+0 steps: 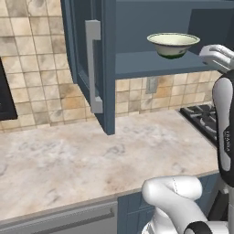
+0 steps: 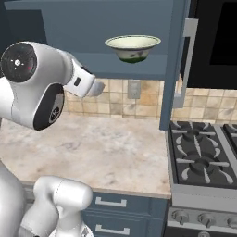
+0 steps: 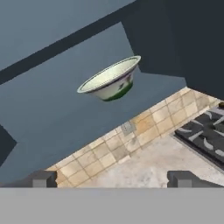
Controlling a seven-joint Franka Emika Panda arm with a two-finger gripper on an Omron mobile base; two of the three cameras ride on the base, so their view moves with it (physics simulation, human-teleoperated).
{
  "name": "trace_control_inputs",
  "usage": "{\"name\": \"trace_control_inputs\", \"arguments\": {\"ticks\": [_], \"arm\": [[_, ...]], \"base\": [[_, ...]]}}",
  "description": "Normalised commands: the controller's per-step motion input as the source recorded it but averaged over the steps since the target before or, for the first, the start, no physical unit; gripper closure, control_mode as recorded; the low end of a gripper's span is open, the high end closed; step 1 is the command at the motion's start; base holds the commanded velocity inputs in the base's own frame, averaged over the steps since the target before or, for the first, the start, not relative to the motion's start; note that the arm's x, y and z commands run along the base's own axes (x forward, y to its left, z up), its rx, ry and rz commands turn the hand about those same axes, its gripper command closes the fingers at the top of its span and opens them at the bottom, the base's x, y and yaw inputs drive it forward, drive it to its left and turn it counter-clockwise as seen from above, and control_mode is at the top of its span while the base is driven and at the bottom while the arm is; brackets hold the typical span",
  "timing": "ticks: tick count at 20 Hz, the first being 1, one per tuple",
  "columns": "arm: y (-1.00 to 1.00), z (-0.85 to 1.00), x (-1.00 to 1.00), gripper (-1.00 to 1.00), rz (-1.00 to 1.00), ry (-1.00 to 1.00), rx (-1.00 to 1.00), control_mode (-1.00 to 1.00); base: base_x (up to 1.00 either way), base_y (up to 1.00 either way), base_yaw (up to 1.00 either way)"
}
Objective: Take the smaller bowl and place it next to the appetizer plate on the dining counter , and place the larger bowl next to the plate with cooked food.
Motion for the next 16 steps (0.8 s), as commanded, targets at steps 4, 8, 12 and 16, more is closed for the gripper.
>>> {"name": "trace_control_inputs", "arguments": {"ticks": [4,8,12,16], "arm": [[-0.11,0.35,0.00,-1.00,-0.23,0.18,0.18,-1.00],[-0.24,0.13,-0.11,-1.00,-0.15,-0.01,0.21,-1.00],[-0.03,-0.04,-0.09,-1.00,-0.12,-0.15,0.28,-1.00],[0.02,-0.29,0.09,-1.00,-0.14,-0.30,0.20,-1.00]], "base": [[0.00,0.00,0.00],[0.00,0.00,0.00],[0.00,0.00,0.00],[0.00,0.00,0.00]]}}
